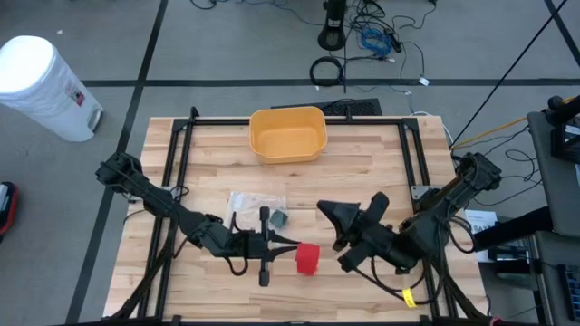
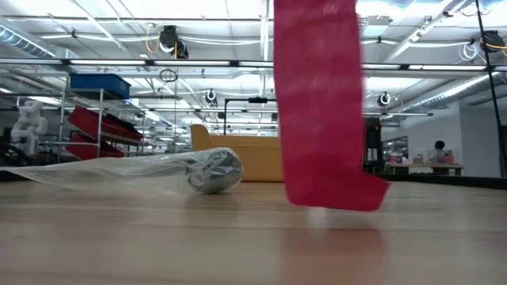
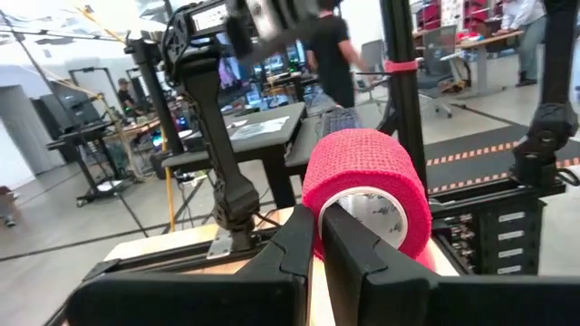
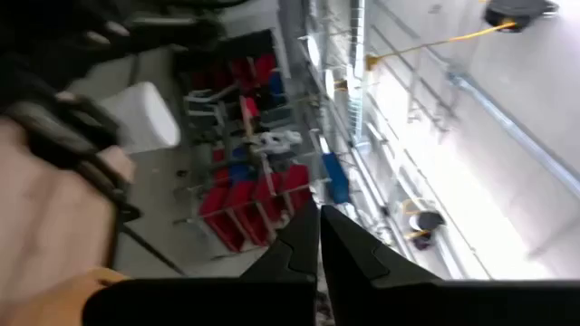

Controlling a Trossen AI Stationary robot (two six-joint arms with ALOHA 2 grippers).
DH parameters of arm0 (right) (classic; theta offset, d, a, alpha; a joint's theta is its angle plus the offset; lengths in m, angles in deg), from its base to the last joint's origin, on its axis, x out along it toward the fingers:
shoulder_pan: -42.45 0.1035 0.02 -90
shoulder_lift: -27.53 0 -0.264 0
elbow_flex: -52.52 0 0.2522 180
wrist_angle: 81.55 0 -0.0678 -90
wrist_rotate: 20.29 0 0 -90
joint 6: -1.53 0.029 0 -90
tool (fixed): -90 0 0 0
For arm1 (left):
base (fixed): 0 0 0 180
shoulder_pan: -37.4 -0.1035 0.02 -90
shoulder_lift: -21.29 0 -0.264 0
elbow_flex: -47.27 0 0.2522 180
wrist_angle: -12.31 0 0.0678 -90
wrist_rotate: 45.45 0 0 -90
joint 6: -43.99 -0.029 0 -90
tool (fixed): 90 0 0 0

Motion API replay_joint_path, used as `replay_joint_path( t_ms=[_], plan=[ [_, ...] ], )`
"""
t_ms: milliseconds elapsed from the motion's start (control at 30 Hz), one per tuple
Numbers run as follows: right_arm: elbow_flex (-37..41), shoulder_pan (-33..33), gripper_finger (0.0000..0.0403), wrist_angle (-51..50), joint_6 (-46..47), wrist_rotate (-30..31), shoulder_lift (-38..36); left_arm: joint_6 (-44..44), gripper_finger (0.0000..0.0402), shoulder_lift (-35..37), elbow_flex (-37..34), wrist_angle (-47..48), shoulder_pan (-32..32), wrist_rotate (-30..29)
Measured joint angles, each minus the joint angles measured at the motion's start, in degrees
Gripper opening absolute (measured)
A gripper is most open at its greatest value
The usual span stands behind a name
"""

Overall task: Roll bandage
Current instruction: Roll the red bandage

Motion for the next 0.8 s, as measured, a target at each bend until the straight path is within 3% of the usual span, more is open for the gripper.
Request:
replay_joint_path(
  t_ms=[200, 333, 467, 533, 633, 800],
  plan=[
    [0.44, 7.2, 0.0002, -13.02, 13.6, -0.63, 0.11, -2.86, 0.002, 0.96, 0.0, -0.21, 0.68, -3.19],
    [0.42, 10.93, 0.0002, -29.56, 22.78, -1.02, 0.0, -2.87, 0.002, 2.79, 0.0, -1.89, 1.95, -3.31],
    [0.42, 12.41, 0.0009, -52.34, 38.52, -12.04, 0.21, -3.83, 0.002, 3.81, 0.0, -3.91, 3.54, -3.37],
    [0.42, 11.77, 0.0021, -59.07, 48.53, -15.4, 1.32, -4.85, 0.002, 4.18, 0.0, -4.67, 4.13, -3.49],
    [0.44, 10.69, 0.0047, -66.41, 61.01, -15.55, 3.85, -5.63, 0.002, 4.52, 0.0, -4.64, 4.45, -3.79],
    [0.44, 8.74, 0.0094, -68.1, 76.91, -20.05, 8.53, -6.27, 0.002, 4.52, 0.0, -4.56, 4.38, -3.97]
  ],
)
